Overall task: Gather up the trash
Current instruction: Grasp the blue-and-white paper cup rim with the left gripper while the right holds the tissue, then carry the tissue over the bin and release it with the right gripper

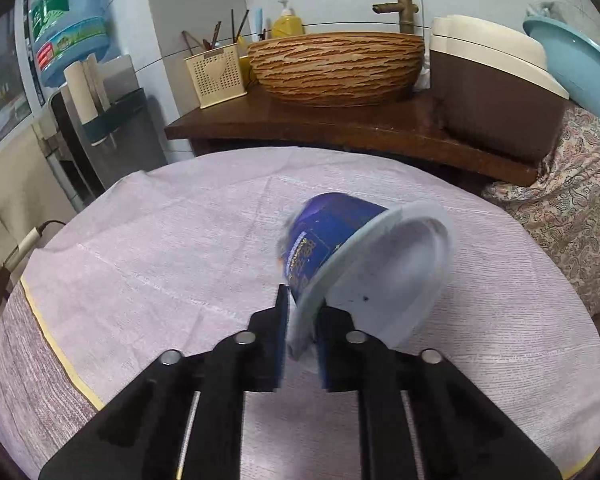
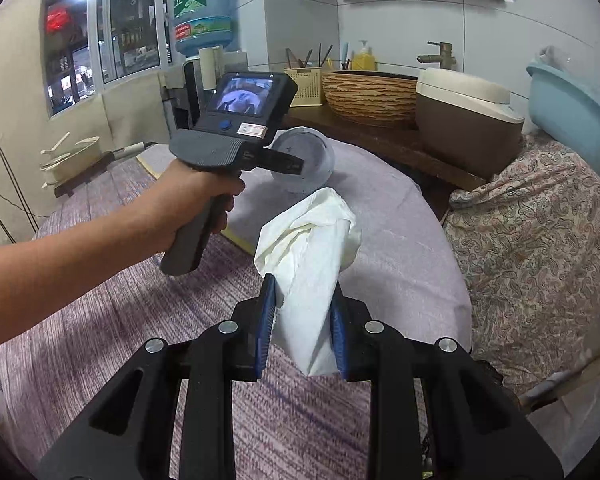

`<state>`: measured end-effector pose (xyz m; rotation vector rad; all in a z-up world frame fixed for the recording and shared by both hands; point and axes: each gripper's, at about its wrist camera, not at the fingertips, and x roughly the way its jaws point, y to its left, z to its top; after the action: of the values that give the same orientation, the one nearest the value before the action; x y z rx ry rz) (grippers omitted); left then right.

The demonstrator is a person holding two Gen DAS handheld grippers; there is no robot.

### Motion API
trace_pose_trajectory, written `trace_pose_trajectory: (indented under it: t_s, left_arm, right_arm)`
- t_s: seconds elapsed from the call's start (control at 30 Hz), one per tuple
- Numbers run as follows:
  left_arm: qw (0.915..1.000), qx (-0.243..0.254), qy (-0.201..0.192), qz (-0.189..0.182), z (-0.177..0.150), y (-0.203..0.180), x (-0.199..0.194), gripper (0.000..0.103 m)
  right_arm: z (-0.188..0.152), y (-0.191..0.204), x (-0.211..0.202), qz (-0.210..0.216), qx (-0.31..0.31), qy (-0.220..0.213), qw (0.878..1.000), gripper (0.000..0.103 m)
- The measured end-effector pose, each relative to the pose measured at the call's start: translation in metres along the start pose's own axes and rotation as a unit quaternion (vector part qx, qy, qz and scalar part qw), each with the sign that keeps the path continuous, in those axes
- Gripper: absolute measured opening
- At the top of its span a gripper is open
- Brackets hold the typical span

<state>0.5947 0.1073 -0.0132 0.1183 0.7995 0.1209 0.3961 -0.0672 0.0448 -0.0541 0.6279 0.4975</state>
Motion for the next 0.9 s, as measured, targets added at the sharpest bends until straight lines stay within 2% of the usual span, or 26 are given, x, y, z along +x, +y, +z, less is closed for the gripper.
trace_pose_trajectory:
  t_s: [0.13, 0.27, 0.5, 0.67, 0.9]
  left_arm:
    - [0.9994, -0.02, -0.011, -0.025, -0.011, 0.013, -0.017, 0.009]
    - [0.998, 0.002, -0.045, -0.045, -0.029, 0.015, -0.054, 0.009]
    - [0.9901, 0.013, -0.09, -0.107, -0.086, 0.027, -0.139, 0.008]
    - [0.9843, 0.025, -0.116, -0.131, -0.128, 0.027, -0.193, 0.009]
    - [0.9764, 0.023, -0.143, -0.161, -0.169, 0.017, -0.244, 0.009]
  right_arm:
    - [-0.007, -0.002, -0.007, 0.005, 0.01, -0.009, 1.0, 0.026]
    - [-0.012, -0.001, -0.013, -0.001, 0.013, -0.018, 1.0, 0.026]
    - [-0.031, 0.002, -0.03, -0.007, 0.028, -0.029, 0.999, 0.026]
    - [-0.05, 0.003, -0.045, -0.018, 0.035, -0.035, 0.999, 0.026]
    - [-0.077, -0.002, -0.068, -0.039, 0.054, -0.043, 0.997, 0.026]
